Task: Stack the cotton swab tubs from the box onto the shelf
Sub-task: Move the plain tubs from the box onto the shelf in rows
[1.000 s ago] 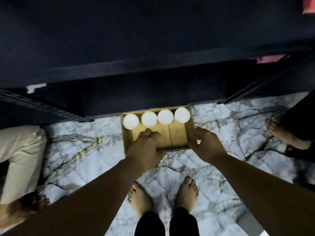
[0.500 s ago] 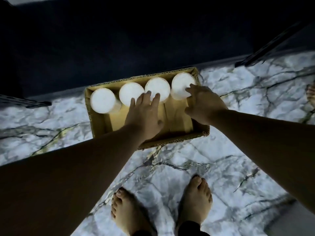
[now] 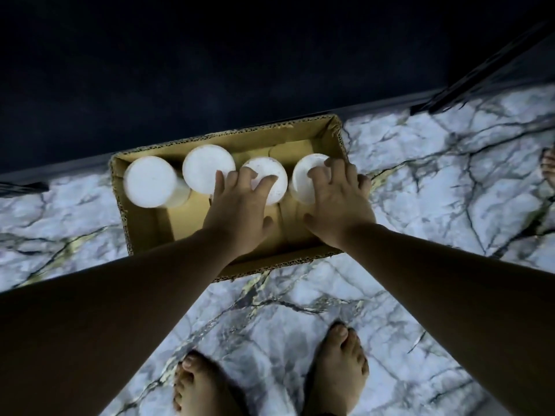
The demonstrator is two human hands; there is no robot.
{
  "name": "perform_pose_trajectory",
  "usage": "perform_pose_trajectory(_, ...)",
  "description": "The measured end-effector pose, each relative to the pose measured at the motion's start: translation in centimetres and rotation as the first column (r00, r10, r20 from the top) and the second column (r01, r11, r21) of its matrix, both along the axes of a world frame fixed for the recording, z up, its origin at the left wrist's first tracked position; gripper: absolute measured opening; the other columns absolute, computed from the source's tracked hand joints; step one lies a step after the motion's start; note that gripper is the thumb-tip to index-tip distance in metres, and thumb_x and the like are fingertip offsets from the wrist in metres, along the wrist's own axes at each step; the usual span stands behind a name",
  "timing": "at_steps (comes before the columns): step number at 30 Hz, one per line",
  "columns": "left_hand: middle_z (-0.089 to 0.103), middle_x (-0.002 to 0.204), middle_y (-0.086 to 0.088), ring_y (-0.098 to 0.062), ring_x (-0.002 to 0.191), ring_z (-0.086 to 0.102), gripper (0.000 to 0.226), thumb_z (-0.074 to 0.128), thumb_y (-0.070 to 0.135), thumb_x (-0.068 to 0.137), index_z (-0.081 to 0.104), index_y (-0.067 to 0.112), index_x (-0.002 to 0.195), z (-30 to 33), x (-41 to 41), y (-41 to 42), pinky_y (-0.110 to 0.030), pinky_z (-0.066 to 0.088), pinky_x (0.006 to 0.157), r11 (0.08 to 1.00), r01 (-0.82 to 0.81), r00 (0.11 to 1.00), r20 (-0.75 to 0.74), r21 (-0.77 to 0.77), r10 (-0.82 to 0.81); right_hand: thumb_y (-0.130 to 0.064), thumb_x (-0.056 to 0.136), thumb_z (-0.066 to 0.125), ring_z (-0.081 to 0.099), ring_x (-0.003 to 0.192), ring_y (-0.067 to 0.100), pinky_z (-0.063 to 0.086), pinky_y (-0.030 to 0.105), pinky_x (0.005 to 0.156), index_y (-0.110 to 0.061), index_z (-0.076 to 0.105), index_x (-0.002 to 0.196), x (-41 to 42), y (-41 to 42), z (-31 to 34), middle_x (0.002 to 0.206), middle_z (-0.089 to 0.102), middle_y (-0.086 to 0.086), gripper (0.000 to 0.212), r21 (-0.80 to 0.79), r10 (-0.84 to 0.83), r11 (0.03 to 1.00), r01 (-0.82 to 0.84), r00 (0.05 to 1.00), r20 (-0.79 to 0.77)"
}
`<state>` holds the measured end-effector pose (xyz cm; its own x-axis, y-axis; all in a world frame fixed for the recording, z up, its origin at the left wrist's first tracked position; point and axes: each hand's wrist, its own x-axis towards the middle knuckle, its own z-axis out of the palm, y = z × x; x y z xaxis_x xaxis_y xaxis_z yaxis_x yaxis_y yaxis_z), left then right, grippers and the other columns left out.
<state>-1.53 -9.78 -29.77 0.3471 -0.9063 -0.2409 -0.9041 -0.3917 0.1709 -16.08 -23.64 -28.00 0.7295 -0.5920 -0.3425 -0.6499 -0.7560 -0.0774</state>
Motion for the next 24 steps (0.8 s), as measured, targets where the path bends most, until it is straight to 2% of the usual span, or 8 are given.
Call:
perform_pose_trajectory(4,0.040,0.143,-0.019,-0.038,0.128,0.039,0.102,0.081,0.042,0.070,0.027,0.027,0.155,0.0,0.9,-1.2,-0.053,0.033,0.114,0.998,-0.046,0.997,-0.055,-0.040,0.044,-0.048,0.067,0.078,0.021,0.146,0.033,0.027,0.058,0.109,-0.025,0.024,0.145,0.7,-1.3,-0.4,0.159,0.024,0.007,0.097,0.083,-0.022,0.996,0.020,0.999,0.026)
perform_pose_trajectory(6,0.042,0.145,-0.016,-0.037,0.132,0.040,0.101,0.080,0.045,0.072,0.025,0.027,0.156,-0.2,1.5,-2.0,-0.053,0.025,0.118,1.000,-0.024,0.997,-0.073,0.007,0.024,-0.046,0.069,0.079,0.018,0.148,0.029,0.021,0.058,0.112,-0.026,0.024,0.150,1.2,-1.9,-0.6,0.156,0.031,0.003,0.100,0.107,0.009,0.994,-0.009,1.000,0.000)
perform_pose_trajectory(8,0.045,0.143,-0.014,-0.034,0.132,0.043,0.097,0.078,0.048,0.072,0.031,0.025,0.154,-0.3,1.8,-2.4,-0.052,0.024,0.119,0.999,-0.008,0.995,-0.098,0.034,0.011,-0.046,0.070,0.079,0.027,0.141,0.028,0.021,0.056,0.112,-0.027,0.028,0.149,1.4,-2.2,-0.4,0.144,0.040,0.003,0.096,0.111,0.023,0.994,-0.021,1.000,-0.019)
perform_pose_trajectory(12,0.046,0.138,-0.012,-0.033,0.124,0.046,0.097,0.083,0.049,0.067,0.039,0.025,0.150,1.1,1.5,-1.8,-0.045,0.045,0.100,0.996,-0.072,0.973,-0.217,0.049,0.080,-0.052,0.066,0.080,0.036,0.128,0.030,0.032,0.050,0.103,-0.028,0.038,0.144,1.6,-2.0,1.4,0.135,0.043,0.005,0.092,0.202,-0.043,0.979,0.038,0.999,0.018)
perform_pose_trajectory(17,0.045,0.131,-0.010,-0.031,0.119,0.047,0.098,0.080,0.051,0.062,0.042,0.028,0.150,6.1,1.0,0.1,-0.042,0.047,0.098,0.978,-0.147,0.907,-0.374,0.147,0.193,-0.045,0.059,0.083,0.042,0.127,0.032,0.047,0.046,0.104,-0.026,0.043,0.146,0.4,-1.6,6.3,0.139,0.037,0.006,0.097,0.443,-0.271,0.870,0.216,0.960,0.064)
perform_pose_trajectory(19,0.041,0.131,-0.008,-0.030,0.117,0.053,0.099,0.081,0.049,0.063,0.039,0.030,0.151,9.0,1.2,1.1,-0.039,0.046,0.103,0.959,-0.191,0.846,-0.460,0.208,0.268,-0.048,0.053,0.078,0.050,0.122,0.027,0.051,0.041,0.098,-0.030,0.047,0.144,-0.7,-1.8,8.9,0.133,0.040,0.000,0.098,0.521,-0.318,0.815,0.253,0.947,0.039)
perform_pose_trajectory(21,0.038,0.132,-0.005,-0.027,0.119,0.054,0.097,0.083,0.044,0.066,0.037,0.032,0.151,11.6,1.1,2.0,-0.029,0.040,0.101,0.949,-0.208,0.815,-0.495,0.236,0.301,-0.047,0.051,0.080,0.057,0.112,0.020,0.053,0.031,0.083,-0.032,0.052,0.137,-2.0,-1.6,11.1,0.124,0.048,-0.007,0.092,0.578,-0.362,0.772,0.265,0.931,0.057)
perform_pose_trajectory(24,0.036,0.125,0.001,-0.019,0.126,0.045,0.091,0.082,0.040,0.067,0.040,0.038,0.148,17.5,0.9,3.4,-0.019,0.030,0.095,0.942,-0.264,0.786,-0.521,0.205,0.334,-0.030,0.060,0.089,0.059,0.103,0.010,0.044,0.014,0.073,-0.034,0.056,0.126,-3.6,-0.6,16.6,0.117,0.059,-0.014,0.075,0.640,-0.422,0.725,0.253,0.898,0.124)
